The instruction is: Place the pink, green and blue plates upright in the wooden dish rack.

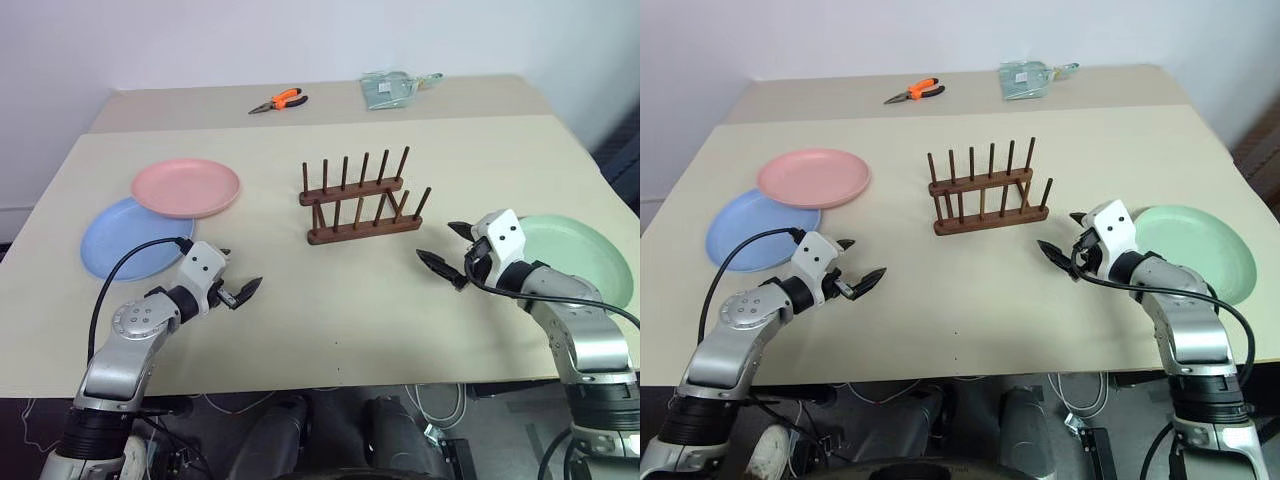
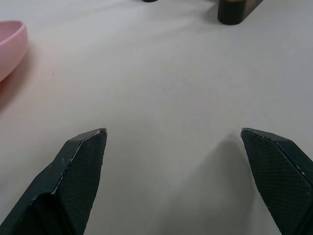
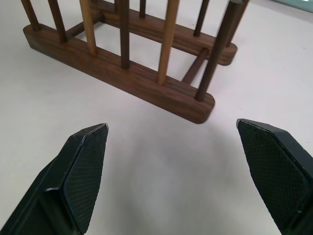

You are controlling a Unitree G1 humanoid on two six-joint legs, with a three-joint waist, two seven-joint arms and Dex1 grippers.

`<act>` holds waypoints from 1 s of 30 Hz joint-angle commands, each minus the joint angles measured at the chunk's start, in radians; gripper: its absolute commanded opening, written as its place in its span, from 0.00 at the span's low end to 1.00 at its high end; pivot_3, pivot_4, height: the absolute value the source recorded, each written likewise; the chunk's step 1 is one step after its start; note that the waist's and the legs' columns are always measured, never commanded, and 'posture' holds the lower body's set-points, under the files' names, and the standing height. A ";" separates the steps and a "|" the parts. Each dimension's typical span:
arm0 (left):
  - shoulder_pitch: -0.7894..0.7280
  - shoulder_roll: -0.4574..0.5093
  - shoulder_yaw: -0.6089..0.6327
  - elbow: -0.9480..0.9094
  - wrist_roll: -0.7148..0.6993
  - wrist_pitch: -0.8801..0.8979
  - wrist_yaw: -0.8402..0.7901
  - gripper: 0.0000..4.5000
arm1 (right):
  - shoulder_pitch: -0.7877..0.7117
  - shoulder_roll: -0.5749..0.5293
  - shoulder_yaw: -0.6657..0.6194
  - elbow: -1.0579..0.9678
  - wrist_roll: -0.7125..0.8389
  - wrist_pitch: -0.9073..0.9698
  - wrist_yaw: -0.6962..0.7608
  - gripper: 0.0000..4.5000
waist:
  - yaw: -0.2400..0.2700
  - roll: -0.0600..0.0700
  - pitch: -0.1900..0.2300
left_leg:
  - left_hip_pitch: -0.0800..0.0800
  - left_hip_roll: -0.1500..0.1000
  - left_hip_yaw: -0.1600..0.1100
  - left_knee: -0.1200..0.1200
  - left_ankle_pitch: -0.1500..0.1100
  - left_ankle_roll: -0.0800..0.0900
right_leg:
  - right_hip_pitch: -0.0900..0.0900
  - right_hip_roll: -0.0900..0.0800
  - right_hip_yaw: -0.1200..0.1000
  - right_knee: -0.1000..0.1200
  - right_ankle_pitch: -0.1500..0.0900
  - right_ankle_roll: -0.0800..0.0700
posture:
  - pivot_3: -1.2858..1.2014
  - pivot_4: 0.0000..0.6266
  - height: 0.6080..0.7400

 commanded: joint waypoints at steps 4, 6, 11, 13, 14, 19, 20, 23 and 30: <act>-0.024 -0.023 -0.028 -0.048 0.012 0.020 0.031 1.00 | -0.060 0.002 0.040 0.074 -0.063 -0.098 -0.008 0.95 | 0.003 0.000 0.000 | 0.000 0.000 0.000 0.000 0.000 0.000 | 0.000 0.000 0.000 0.000 0.000 0.000 | 0.52 0.24 0.85; -0.040 -0.028 -0.055 -0.051 0.023 0.022 0.027 1.00 | -0.076 0.006 0.046 0.092 -0.073 -0.115 -0.015 0.95 | 0.003 0.000 0.000 | 0.000 0.000 0.000 0.000 0.000 0.000 | 0.000 0.000 0.000 0.000 0.000 0.000 | 0.52 0.24 0.85; -0.099 -0.046 -0.114 -0.004 0.023 0.013 -0.012 1.00 | -0.068 0.022 0.044 0.076 -0.058 -0.094 -0.018 0.95 | 0.003 0.000 0.000 | 0.000 0.000 0.000 0.000 0.000 0.000 | 0.000 0.000 0.000 0.000 0.000 0.000 | 0.52 0.24 0.85; -0.174 -0.071 -0.148 0.088 0.029 -0.005 -0.036 1.00 | -0.043 0.033 0.032 0.037 -0.027 -0.055 -0.015 0.98 | 0.004 0.000 0.000 | 0.000 0.000 0.000 0.000 0.000 0.000 | 0.000 0.000 0.000 0.000 0.000 0.000 | 0.52 0.24 0.85; -0.219 -0.083 -0.170 0.147 0.040 -0.024 -0.050 1.00 | -0.027 0.035 0.029 0.015 -0.023 -0.047 -0.019 0.98 | 0.005 0.000 0.000 | 0.000 0.000 0.000 0.000 0.000 0.000 | 0.000 0.001 0.000 0.000 0.000 0.000 | 0.52 0.24 0.85; -0.377 -0.129 -0.232 0.382 0.083 -0.128 -0.108 1.00 | 0.061 0.057 0.023 -0.103 -0.047 -0.022 -0.093 0.98 | 0.004 -0.001 0.001 | 0.000 0.000 0.000 0.001 0.000 0.000 | 0.000 0.000 0.000 0.000 0.000 0.000 | 0.52 0.24 0.85; -0.405 -0.141 -0.239 0.432 0.087 -0.153 -0.121 1.00 | 0.079 0.066 0.025 -0.124 -0.050 -0.017 -0.110 0.98 | 0.004 -0.001 0.001 | -0.001 0.000 0.000 0.001 0.000 0.000 | 0.000 0.000 0.000 0.000 0.000 0.000 | 0.52 0.24 0.85; -0.488 -0.187 -0.267 0.575 0.102 -0.221 -0.169 1.00 | 0.130 0.083 0.032 -0.194 -0.065 0.006 -0.156 0.98 | 0.004 -0.001 0.000 | -0.001 0.000 0.000 0.001 0.001 0.001 | 0.000 0.000 0.000 0.001 0.001 0.001 | 0.52 0.24 0.85; -0.649 -0.307 -0.298 0.915 0.146 -0.382 -0.252 0.95 | 0.217 0.111 0.029 -0.328 -0.082 0.059 -0.232 0.99 | 0.011 -0.003 0.000 | -0.001 -0.001 0.000 0.003 0.001 0.001 | 0.001 0.001 0.000 0.000 0.001 0.001 | 0.52 0.24 0.85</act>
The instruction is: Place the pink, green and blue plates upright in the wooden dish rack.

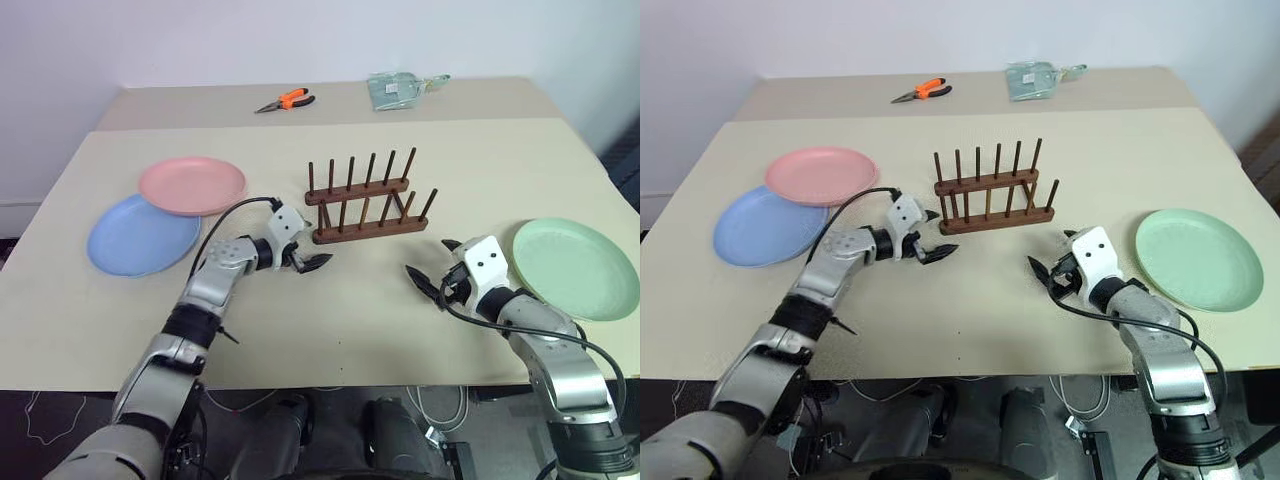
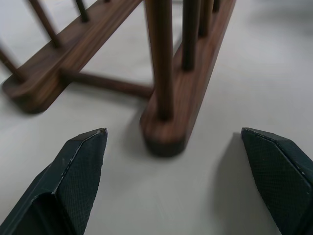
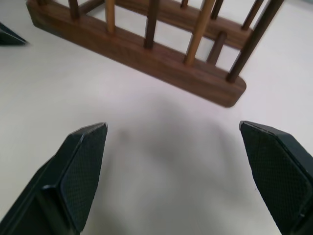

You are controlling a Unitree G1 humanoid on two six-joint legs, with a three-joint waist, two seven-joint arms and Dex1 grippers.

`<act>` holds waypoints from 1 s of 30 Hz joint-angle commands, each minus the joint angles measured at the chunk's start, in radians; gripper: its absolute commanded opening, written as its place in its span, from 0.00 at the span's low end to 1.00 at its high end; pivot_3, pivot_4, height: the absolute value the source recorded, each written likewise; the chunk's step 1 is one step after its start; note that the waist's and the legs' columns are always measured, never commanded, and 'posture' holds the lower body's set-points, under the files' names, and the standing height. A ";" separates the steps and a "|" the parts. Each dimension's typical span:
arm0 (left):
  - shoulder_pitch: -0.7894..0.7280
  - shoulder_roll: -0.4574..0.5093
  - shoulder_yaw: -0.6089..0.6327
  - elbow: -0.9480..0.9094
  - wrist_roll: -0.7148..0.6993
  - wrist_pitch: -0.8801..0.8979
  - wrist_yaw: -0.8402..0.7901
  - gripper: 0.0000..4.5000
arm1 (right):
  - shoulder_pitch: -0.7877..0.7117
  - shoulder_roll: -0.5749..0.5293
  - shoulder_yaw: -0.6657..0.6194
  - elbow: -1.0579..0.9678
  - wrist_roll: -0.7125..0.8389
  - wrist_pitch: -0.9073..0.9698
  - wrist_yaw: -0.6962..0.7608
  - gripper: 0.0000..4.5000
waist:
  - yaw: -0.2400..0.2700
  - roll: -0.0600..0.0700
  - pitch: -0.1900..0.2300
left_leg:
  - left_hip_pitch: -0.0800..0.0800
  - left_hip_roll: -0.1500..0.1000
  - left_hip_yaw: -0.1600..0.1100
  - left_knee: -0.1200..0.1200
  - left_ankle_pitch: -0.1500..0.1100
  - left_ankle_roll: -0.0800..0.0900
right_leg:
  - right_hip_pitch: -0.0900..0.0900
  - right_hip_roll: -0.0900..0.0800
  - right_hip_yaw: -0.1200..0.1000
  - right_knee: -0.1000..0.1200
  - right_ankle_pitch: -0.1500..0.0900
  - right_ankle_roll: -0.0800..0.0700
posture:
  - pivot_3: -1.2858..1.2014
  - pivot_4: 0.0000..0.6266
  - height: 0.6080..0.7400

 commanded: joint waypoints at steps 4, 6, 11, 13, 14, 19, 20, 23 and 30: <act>-0.067 -0.073 -0.030 0.206 0.046 -0.116 -0.054 0.57 | 0.059 -0.001 -0.023 -0.101 -0.015 0.017 -0.039 1.00 | 0.009 -0.001 0.000 | 0.000 0.000 0.000 0.002 0.000 0.002 | 0.001 0.000 0.000 0.000 0.000 0.001 | 0.52 0.24 0.85; -0.070 -0.077 -0.030 0.219 0.057 -0.136 -0.062 0.34 | 0.061 -0.006 -0.028 -0.106 -0.013 0.021 -0.040 1.00 | 0.013 -0.001 0.000 | 0.000 0.000 0.000 0.003 0.000 0.002 | 0.002 0.000 0.000 0.000 0.001 0.002 | 0.52 0.24 0.85; -0.004 -0.031 -0.063 0.120 0.078 -0.200 -0.133 0.17 | 0.074 -0.055 -0.055 -0.092 -0.022 0.008 -0.016 1.00 | 0.011 -0.001 -0.001 | 0.000 0.000 0.000 0.004 0.000 0.002 | 0.002 0.001 0.000 0.000 0.001 0.002 | 0.52 0.24 0.85; 0.034 -0.009 -0.060 0.033 0.047 -0.178 -0.186 0.17 | 0.086 -0.078 -0.079 -0.086 -0.010 0.006 0.001 1.00 | 0.009 -0.001 -0.001 | 0.000 0.000 0.000 0.003 -0.001 0.004 | 0.002 0.001 0.000 0.000 0.001 0.003 | 0.52 0.24 0.85; 0.057 0.007 -0.060 -0.021 0.030 -0.164 -0.217 0.17 | 0.097 -0.090 -0.092 -0.085 -0.006 0.004 0.013 1.00 | 0.008 -0.001 -0.001 | 0.000 0.000 0.000 0.003 -0.001 0.004 | 0.002 0.001 0.000 0.000 0.001 0.003 | 0.52 0.24 0.85; 0.160 0.100 -0.077 -0.254 -0.027 -0.074 -0.349 0.17 | 0.144 -0.138 -0.180 -0.032 -0.004 -0.031 0.047 1.00 | 0.008 -0.001 -0.001 | 0.000 0.000 0.000 0.002 -0.002 0.005 | 0.002 0.001 0.000 0.000 0.001 0.002 | 0.52 0.24 0.85; 0.165 0.108 -0.074 -0.263 -0.033 -0.056 -0.356 0.17 | 0.147 -0.140 -0.189 -0.022 -0.006 -0.037 0.045 1.00 | 0.009 -0.001 -0.001 | 0.000 0.000 0.000 0.003 -0.002 0.005 | 0.002 0.001 0.000 0.000 0.001 0.002 | 0.52 0.24 0.85; 0.171 0.125 -0.064 -0.254 -0.016 -0.056 -0.332 0.61 | 0.157 -0.140 -0.193 -0.006 -0.012 -0.050 0.052 1.00 | 0.014 -0.001 -0.001 | 0.000 0.000 0.000 0.005 -0.003 0.003 | 0.003 0.001 0.000 0.000 0.001 0.002 | 0.52 0.24 0.85; 0.242 0.237 -0.002 -0.322 -0.011 0.054 -0.251 0.83 | 0.191 -0.134 -0.173 -0.022 0.006 -0.064 0.091 0.88 | 0.004 -0.001 -0.001 | 0.003 0.000 0.000 0.005 -0.003 0.003 | 0.005 0.000 0.001 0.000 0.000 0.002 | 0.52 0.24 0.85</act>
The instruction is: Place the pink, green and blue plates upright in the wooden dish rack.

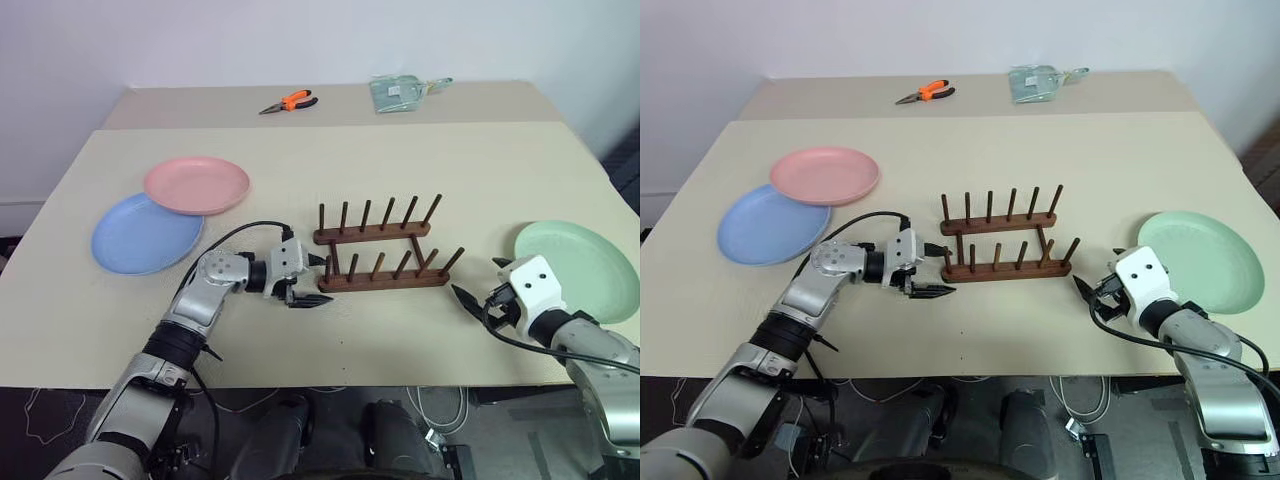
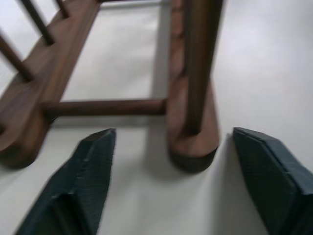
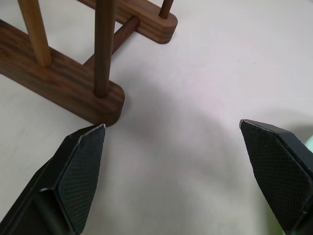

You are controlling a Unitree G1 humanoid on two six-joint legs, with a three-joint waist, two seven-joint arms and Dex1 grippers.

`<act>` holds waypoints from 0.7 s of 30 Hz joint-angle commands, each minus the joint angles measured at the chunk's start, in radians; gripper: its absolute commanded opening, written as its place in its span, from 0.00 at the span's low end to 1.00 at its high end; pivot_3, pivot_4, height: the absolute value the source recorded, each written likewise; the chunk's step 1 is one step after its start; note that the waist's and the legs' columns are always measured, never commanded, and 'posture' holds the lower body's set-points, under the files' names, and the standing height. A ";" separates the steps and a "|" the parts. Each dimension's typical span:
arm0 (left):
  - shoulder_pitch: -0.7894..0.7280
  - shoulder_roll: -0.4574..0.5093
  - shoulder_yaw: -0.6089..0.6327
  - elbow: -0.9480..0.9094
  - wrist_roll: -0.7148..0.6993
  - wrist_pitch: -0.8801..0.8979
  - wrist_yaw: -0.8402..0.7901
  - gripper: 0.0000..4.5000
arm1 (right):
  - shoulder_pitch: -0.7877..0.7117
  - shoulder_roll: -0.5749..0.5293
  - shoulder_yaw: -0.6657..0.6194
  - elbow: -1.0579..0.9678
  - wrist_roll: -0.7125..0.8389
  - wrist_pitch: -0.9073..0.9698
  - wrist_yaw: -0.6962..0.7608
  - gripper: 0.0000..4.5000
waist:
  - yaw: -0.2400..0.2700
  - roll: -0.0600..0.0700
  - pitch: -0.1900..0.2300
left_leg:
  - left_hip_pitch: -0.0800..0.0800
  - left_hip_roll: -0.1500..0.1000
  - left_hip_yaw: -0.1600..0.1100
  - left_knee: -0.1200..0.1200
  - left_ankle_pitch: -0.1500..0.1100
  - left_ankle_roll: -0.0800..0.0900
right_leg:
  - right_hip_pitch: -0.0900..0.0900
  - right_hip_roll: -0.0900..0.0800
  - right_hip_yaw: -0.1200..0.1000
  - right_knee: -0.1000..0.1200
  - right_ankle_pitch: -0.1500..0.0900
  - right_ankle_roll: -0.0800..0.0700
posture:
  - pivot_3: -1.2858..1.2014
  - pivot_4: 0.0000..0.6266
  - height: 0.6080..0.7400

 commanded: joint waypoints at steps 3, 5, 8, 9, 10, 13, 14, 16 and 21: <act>0.182 0.159 0.064 -0.201 -0.053 0.182 -0.032 0.65 | 0.040 -0.007 0.022 -0.039 0.017 -0.026 0.058 0.61 | -0.027 0.000 -0.001 | 0.002 0.001 0.000 -0.003 0.000 0.000 | 0.000 0.000 0.001 0.000 0.000 0.000 | 0.52 0.24 0.85; 0.252 0.192 0.062 -0.310 -0.099 0.238 -0.053 0.42 | 0.038 0.001 0.050 -0.043 0.017 -0.017 0.066 0.36 | -0.038 0.001 -0.001 | 0.003 0.001 0.000 -0.004 0.000 0.000 | 0.000 0.001 0.002 0.000 -0.001 -0.001 | 0.52 0.24 0.85; 0.300 0.184 0.055 -0.416 -0.134 0.304 -0.024 0.06 | 0.031 0.010 0.090 -0.052 0.018 -0.006 0.072 0.01 | -0.037 0.002 -0.002 | 0.003 0.001 0.000 -0.005 0.000 0.000 | 0.000 0.000 0.002 0.000 -0.003 -0.004 | 0.52 0.24 0.85; 0.304 0.162 0.043 -0.439 -0.128 0.328 0.007 0.01 | 0.023 0.015 0.107 -0.050 0.014 -0.003 0.069 0.00 | -0.036 0.002 -0.002 | 0.003 0.001 0.000 -0.004 0.000 -0.001 | 0.001 0.000 0.002 0.000 -0.003 -0.003 | 0.52 0.24 0.85; 0.305 0.131 0.022 -0.461 -0.123 0.358 0.039 0.01 | 0.007 0.024 0.131 -0.045 0.002 0.001 0.058 0.00 | -0.032 0.002 -0.002 | 0.003 0.001 0.000 -0.004 0.000 -0.001 | 0.001 0.000 0.002 0.000 -0.004 -0.003 | 0.52 0.24 0.85; 0.301 0.065 -0.009 -0.484 -0.109 0.401 0.110 0.01 | -0.037 0.045 0.182 -0.028 -0.026 0.016 0.030 0.00 | -0.015 0.002 -0.002 | 0.003 0.001 0.000 -0.003 0.000 -0.001 | 0.002 0.000 0.002 -0.002 -0.004 -0.003 | 0.52 0.24 0.85; 0.289 0.025 -0.015 -0.463 -0.088 0.405 0.162 0.01 | -0.068 0.058 0.210 -0.008 -0.049 0.027 0.009 0.00 | -0.012 0.002 -0.002 | 0.003 0.001 0.000 -0.003 0.000 -0.001 | 0.002 0.000 0.002 -0.002 -0.004 -0.003 | 0.52 0.24 0.85; 0.262 -0.043 -0.022 -0.408 -0.041 0.394 0.260 0.01 | -0.126 0.085 0.253 0.040 -0.099 0.033 -0.039 0.00 | -0.010 0.002 -0.002 | 0.003 0.000 0.000 -0.003 0.000 -0.001 | 0.002 0.000 0.002 -0.003 -0.003 -0.005 | 0.52 0.24 0.85; 0.192 -0.117 0.008 -0.269 0.011 0.363 0.401 0.01 | -0.230 0.144 0.270 0.131 -0.149 0.039 -0.130 0.00 | -0.013 0.001 -0.002 | 0.003 0.000 0.000 -0.001 0.000 -0.001 | 0.004 0.000 0.002 -0.002 -0.003 -0.004 | 0.52 0.24 0.85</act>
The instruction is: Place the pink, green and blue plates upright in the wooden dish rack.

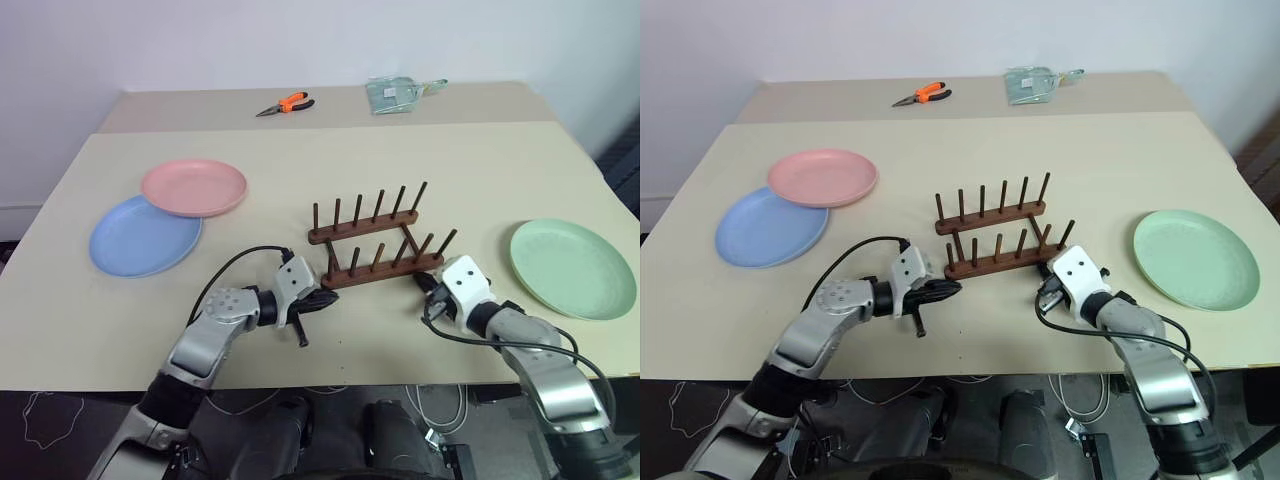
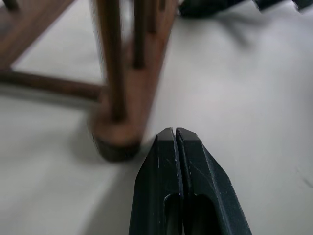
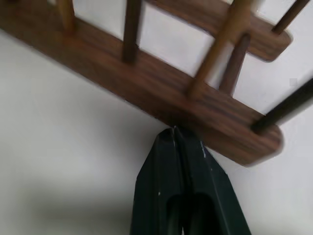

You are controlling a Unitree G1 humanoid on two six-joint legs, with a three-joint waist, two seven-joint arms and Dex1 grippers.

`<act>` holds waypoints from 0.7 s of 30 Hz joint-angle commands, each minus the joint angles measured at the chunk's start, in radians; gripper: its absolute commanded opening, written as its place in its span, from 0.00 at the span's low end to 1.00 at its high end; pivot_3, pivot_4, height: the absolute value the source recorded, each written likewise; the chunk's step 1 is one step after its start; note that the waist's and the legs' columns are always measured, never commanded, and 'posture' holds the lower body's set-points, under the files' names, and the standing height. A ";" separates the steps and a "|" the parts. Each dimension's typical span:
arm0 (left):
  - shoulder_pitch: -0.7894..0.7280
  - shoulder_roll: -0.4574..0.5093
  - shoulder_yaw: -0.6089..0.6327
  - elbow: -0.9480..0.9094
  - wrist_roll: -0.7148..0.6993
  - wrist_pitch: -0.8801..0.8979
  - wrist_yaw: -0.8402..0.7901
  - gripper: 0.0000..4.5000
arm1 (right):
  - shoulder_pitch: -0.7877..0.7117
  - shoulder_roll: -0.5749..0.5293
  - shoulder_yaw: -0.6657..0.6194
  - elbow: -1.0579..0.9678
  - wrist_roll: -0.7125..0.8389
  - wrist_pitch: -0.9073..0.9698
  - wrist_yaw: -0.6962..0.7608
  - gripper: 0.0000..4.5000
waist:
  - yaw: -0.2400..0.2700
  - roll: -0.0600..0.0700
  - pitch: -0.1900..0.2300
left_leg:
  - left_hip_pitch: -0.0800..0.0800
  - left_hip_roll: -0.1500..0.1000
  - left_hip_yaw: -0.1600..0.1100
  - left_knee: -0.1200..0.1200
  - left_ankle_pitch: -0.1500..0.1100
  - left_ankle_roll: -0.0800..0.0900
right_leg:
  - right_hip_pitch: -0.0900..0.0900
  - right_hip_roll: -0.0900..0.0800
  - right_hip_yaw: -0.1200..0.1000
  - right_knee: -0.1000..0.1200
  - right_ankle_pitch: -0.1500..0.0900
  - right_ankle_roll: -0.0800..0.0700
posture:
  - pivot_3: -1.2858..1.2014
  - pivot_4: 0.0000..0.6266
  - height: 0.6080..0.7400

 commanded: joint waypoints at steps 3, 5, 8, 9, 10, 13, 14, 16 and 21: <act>-0.063 -0.025 0.046 0.169 0.058 -0.026 0.138 0.01 | -0.061 0.028 -0.001 0.062 -0.036 0.000 -0.054 0.00 | -0.002 0.000 0.000 | 0.000 0.000 0.000 0.000 0.000 0.000 | 0.000 0.000 0.000 0.001 0.000 0.001 | 0.52 0.24 0.85; -0.079 -0.025 0.051 0.202 0.060 -0.045 0.155 0.01 | -0.070 0.027 0.002 0.070 -0.041 -0.006 -0.052 0.00 | -0.003 0.000 0.000 | 0.000 0.000 0.000 0.000 0.000 0.000 | 0.000 0.000 0.000 0.001 0.000 0.001 | 0.52 0.24 0.85; -0.088 -0.020 0.054 0.223 0.055 -0.062 0.159 0.01 | -0.080 0.025 0.000 0.077 -0.045 -0.011 -0.050 0.00 | -0.003 0.000 -0.001 | 0.000 0.000 0.000 0.000 0.000 0.000 | -0.001 0.001 0.000 0.001 0.002 0.003 | 0.52 0.24 0.85; -0.087 -0.018 0.057 0.223 0.055 -0.067 0.161 0.01 | -0.083 0.024 -0.003 0.076 -0.045 -0.012 -0.050 0.00 | -0.004 0.000 -0.001 | 0.001 0.000 0.000 0.000 0.000 0.000 | -0.001 0.001 0.000 0.001 0.002 0.003 | 0.52 0.24 0.85; -0.086 -0.016 0.062 0.223 0.055 -0.066 0.165 0.01 | -0.085 0.024 -0.006 0.074 -0.043 -0.013 -0.049 0.00 | -0.003 0.000 -0.001 | 0.001 0.000 0.000 0.000 0.000 0.000 | -0.001 0.001 0.000 0.001 0.002 0.003 | 0.52 0.24 0.85; -0.065 0.010 0.075 0.180 0.036 -0.058 0.142 0.00 | -0.080 0.020 -0.026 0.045 0.002 0.000 -0.012 0.05 | -0.005 0.000 -0.001 | 0.000 0.000 0.000 0.000 0.000 0.000 | -0.001 0.001 0.000 0.001 0.002 0.003 | 0.52 0.24 0.85; -0.053 0.023 0.082 0.156 0.021 -0.050 0.127 0.00 | -0.076 0.021 -0.035 0.027 0.029 0.012 0.007 0.11 | -0.007 0.000 -0.001 | 0.000 0.000 0.000 0.000 0.000 0.000 | -0.001 0.001 0.000 0.001 0.002 0.004 | 0.52 0.24 0.85; -0.030 0.053 0.096 0.111 -0.002 -0.043 0.098 0.12 | -0.069 0.022 -0.046 -0.010 0.073 0.031 0.043 0.27 | -0.011 0.000 -0.001 | 0.000 0.000 0.000 -0.002 0.000 0.000 | -0.002 0.001 0.000 0.001 0.002 0.004 | 0.52 0.24 0.85; -0.069 0.093 0.276 0.072 -0.037 -0.017 0.213 0.63 | -0.048 0.005 -0.004 -0.084 0.101 0.037 0.114 0.86 | -0.008 -0.001 0.001 | -0.001 0.000 0.000 -0.003 0.000 0.000 | -0.004 0.000 0.000 0.002 0.002 0.003 | 0.52 0.24 0.85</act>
